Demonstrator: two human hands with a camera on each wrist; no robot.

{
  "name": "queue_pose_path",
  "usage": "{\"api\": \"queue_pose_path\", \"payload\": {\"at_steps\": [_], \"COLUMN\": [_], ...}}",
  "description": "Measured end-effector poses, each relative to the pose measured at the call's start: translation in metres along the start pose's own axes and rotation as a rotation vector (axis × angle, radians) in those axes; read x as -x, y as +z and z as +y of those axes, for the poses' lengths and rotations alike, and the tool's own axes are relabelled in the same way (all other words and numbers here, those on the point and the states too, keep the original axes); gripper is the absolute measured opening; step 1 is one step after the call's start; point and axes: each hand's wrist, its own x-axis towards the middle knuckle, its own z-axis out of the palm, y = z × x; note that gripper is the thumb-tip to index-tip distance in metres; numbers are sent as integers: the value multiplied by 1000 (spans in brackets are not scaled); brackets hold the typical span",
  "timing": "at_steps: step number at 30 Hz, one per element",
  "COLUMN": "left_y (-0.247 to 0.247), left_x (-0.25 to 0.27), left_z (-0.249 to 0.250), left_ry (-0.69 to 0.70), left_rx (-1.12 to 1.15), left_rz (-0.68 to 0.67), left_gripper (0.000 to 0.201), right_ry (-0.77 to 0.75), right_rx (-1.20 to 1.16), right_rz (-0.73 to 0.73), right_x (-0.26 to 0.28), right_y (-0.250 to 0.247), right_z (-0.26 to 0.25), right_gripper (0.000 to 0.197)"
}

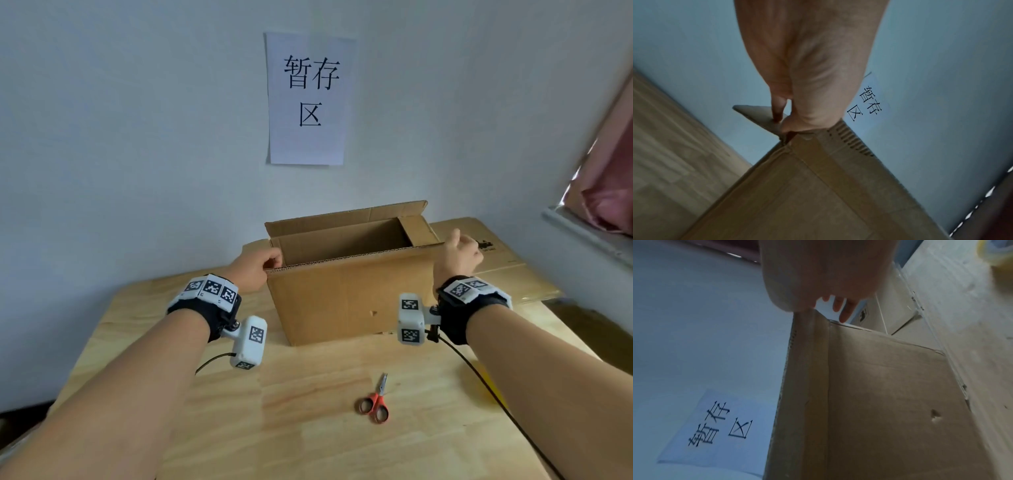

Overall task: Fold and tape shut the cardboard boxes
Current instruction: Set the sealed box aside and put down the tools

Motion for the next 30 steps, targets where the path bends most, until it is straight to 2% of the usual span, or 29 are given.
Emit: {"api": "queue_pose_path", "payload": {"at_steps": [3,9,12,14,17,20,23,27,30], "left_y": [-2,-18,-28,-28,-18,2,19,36,43], "left_x": [-4,7,5,-2,-12,-21,-24,-28,-32], "left_z": [3,13,20,27,45,58,65,76,72], "left_ry": [-94,-19,-79,-120,-89,-122,-148,-202,-283], "left_rx": [-34,-132,-102,-72,-269,-318,-336,-455,-521], "left_rz": [-131,-263,-309,-338,-395,-478,-459,-349,-298], "left_gripper": [47,38,34,45,66,67,59,52,52], "right_ry": [-44,-63,-82,-92,-94,-101,-134,-197,-310], "right_rx": [85,178,174,167,184,246,299,487,595], "right_rz": [-101,-138,-123,-109,-94,-152,-206,-164,-254], "right_x": [-1,-2,1,3,5,8,9,-1,-14], "right_y": [-3,-3,-3,-1,-1,-6,-9,-7,-6], "right_z": [-3,-4,3,9,15,21,28,24,13], "right_gripper": [39,35,35,33,36,37,43,41,61]}}
